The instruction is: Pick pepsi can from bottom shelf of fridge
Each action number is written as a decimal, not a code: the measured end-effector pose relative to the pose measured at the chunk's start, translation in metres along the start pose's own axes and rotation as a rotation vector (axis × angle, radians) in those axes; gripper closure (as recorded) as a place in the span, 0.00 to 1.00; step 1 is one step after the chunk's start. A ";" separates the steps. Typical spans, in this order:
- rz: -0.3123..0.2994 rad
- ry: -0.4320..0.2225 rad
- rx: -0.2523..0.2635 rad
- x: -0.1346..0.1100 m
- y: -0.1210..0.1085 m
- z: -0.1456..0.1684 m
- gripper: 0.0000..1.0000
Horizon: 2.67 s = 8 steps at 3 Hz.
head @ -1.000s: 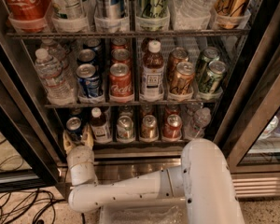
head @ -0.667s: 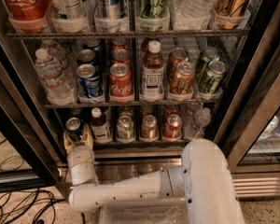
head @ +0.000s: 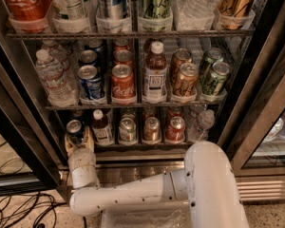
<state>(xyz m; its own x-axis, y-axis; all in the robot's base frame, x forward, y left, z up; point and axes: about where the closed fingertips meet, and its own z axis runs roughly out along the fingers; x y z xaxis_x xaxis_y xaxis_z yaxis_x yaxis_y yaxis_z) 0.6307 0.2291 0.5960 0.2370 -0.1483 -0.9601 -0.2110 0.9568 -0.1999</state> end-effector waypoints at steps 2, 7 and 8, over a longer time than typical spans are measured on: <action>0.018 0.005 -0.015 -0.010 -0.001 0.001 1.00; 0.097 0.159 -0.149 -0.063 -0.049 -0.062 1.00; 0.145 0.252 -0.190 -0.057 -0.070 -0.083 1.00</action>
Offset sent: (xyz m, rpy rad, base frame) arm -0.0046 0.0014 0.0187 0.0260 0.0276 0.0381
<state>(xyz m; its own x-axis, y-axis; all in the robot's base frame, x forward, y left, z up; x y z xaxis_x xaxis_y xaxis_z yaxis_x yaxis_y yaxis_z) 0.5529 0.1495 0.6484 -0.0455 -0.0938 -0.9946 -0.4033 0.9125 -0.0676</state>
